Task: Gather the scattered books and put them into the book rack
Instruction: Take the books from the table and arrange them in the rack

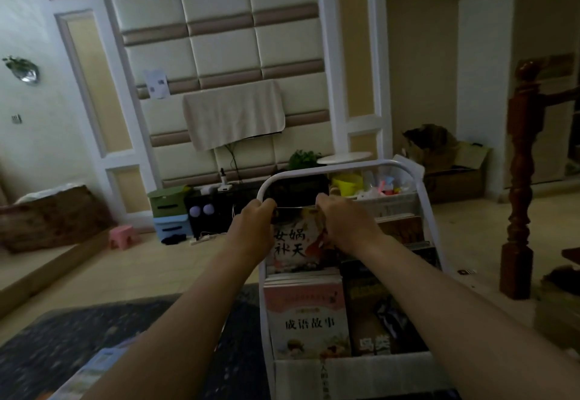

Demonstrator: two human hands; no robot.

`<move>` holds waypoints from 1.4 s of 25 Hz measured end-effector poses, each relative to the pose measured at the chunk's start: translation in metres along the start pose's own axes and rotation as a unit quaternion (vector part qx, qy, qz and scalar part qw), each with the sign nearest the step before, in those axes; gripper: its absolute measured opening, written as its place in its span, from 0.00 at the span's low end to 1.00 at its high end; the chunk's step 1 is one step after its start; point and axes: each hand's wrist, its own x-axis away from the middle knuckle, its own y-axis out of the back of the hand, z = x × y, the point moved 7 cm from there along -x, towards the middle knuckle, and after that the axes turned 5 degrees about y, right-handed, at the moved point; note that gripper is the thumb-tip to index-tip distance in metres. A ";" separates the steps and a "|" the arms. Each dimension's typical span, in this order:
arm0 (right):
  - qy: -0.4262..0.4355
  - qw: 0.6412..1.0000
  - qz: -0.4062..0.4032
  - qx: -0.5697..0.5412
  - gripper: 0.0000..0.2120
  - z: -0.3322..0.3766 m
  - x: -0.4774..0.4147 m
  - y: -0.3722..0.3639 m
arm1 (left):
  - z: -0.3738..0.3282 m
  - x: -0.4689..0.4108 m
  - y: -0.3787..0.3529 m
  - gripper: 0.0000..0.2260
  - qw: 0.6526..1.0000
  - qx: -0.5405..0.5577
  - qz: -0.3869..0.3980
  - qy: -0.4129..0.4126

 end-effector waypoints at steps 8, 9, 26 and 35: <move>0.014 0.992 0.077 0.103 0.10 0.005 0.004 -0.038 | 0.024 0.017 -0.046 0.11 0.993 -0.109 -0.029 0.025; 0.009 0.989 0.095 0.111 0.09 0.004 0.004 -0.041 | 0.027 0.018 -0.049 0.11 0.993 -0.105 -0.037 0.033; -0.015 0.971 0.175 0.164 0.08 0.011 -0.004 -0.060 | 0.043 0.026 -0.075 0.26 0.982 0.132 0.118 0.067; 0.091 0.992 0.079 0.039 0.19 0.163 0.000 -0.081 | 0.139 0.090 -0.044 0.25 0.988 0.073 0.087 0.108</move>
